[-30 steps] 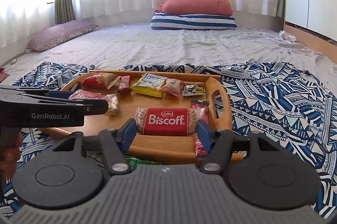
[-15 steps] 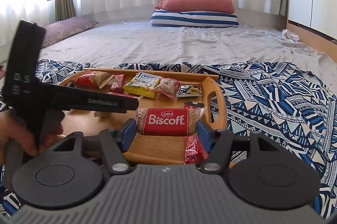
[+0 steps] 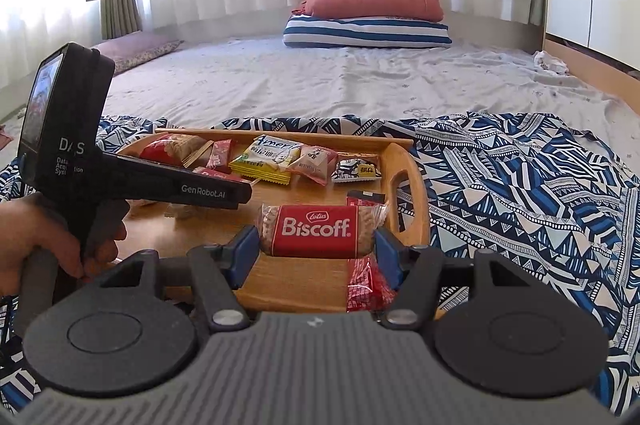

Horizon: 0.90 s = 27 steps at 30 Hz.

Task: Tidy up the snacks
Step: 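Carry both red Biscoff packs over the tray with both tools, then open both tools to drop the Biscoff packs into the tray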

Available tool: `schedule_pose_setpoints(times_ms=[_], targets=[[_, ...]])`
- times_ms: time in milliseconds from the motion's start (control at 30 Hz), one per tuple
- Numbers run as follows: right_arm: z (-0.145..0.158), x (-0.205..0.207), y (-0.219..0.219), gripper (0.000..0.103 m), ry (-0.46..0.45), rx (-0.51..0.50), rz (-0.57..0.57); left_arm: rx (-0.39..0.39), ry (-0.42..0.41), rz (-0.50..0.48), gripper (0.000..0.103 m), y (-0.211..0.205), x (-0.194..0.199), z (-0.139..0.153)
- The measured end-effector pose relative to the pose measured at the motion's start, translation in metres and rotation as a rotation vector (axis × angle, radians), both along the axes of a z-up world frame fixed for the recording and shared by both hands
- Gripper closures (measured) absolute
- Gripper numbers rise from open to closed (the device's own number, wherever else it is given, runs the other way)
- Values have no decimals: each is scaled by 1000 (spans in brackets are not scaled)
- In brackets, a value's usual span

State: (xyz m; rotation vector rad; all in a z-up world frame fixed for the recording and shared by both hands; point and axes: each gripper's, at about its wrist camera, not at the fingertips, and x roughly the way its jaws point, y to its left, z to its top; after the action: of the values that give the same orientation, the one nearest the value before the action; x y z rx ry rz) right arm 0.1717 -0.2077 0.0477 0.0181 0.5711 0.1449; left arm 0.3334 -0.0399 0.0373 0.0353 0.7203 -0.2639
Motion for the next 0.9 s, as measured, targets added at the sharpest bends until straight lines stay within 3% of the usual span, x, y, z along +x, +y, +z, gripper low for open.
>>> schedule_pose_setpoints(times_ms=[167,333,500,900], targets=[[0,1,3,38,-2,5,2,-61,40,-6,37,2,6,2],[0,3,4,38,0,1,3,-34,52,1,33,-2,6,-4],[-1,6,3,38,5,-7,-7,-112,69,21,25,4,8,-1],[-13,54,12,38,54,-31,36,-44,-77,24,19,17,-26,42]])
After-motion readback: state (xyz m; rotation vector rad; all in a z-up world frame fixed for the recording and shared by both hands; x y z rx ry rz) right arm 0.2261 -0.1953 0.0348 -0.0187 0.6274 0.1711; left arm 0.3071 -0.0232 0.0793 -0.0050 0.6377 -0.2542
